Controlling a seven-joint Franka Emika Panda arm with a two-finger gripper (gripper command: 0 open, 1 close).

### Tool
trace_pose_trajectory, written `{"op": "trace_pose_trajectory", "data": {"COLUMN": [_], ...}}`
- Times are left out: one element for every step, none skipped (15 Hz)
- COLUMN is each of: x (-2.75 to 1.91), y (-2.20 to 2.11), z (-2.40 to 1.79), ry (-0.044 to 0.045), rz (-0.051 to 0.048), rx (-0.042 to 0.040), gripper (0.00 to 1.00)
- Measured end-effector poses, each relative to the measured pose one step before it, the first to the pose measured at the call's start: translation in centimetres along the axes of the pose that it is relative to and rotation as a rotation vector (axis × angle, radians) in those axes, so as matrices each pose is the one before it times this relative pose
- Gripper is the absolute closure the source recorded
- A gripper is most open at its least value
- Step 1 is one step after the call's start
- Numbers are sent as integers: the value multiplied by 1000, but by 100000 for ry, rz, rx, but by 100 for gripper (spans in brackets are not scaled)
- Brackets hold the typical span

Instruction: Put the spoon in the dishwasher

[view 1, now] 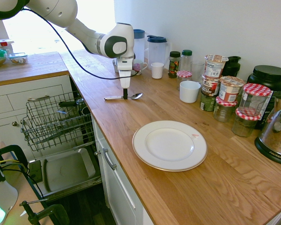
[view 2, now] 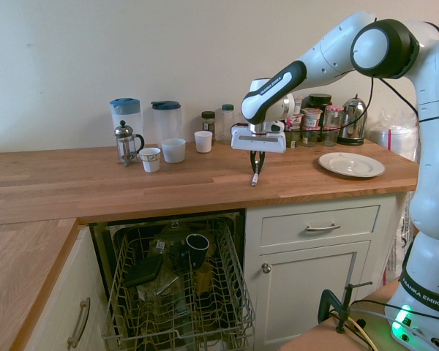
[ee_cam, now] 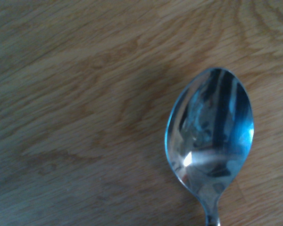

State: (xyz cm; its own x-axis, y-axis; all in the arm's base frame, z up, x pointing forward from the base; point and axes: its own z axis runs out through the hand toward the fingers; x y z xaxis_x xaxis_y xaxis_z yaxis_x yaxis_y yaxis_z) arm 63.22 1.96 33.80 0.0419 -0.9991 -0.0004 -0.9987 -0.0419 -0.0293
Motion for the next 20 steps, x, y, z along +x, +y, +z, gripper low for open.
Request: {"op": "trace_pose_trajectory", "data": {"x": [-200, -550, -893, -1341, -1998, -2532, -3008, -3519, -3637, -3285, -3197, -2943, -2658, -2483, -1902, -1061, -328, -15, 44, -48], "y": [161, 397, 698, 970, 1266, 1328, 1302, 1223, 1133, 793, 582, 425, 246, -57, -301, -276, -191, -61, 40, 71], "z": [-477, -870, -1323, -1551, -1675, -1673, -1358, -1017, -521, -200, 65, 482, 864, 1266, 1478, 1774, 2007, 1970, 1980, 1834], "ry": [-28, -81, -170, -263, -235, -231, -228, -186, -160, 20, 54, -109, -121, -868, -1636, -1601, -1416, -1073, -959, -1126], "rz": [-1317, -2304, -3276, -3766, -4353, -4726, -5079, -5595, -4994, -3894, -3323, -2843, -2404, -1541, -554, 299, 773, 664, 839, 879], "rx": [378, 662, 1095, 1474, 1495, 1564, 1245, 891, 240, 121, 89, -203, 69, 815, 1182, 326, -540, -1213, -1454, -1347], "gripper": [100, 100, 100, 100, 100, 100, 100, 100, 100, 100, 100, 100, 100, 100, 100, 100, 100, 100, 100, 100]}}
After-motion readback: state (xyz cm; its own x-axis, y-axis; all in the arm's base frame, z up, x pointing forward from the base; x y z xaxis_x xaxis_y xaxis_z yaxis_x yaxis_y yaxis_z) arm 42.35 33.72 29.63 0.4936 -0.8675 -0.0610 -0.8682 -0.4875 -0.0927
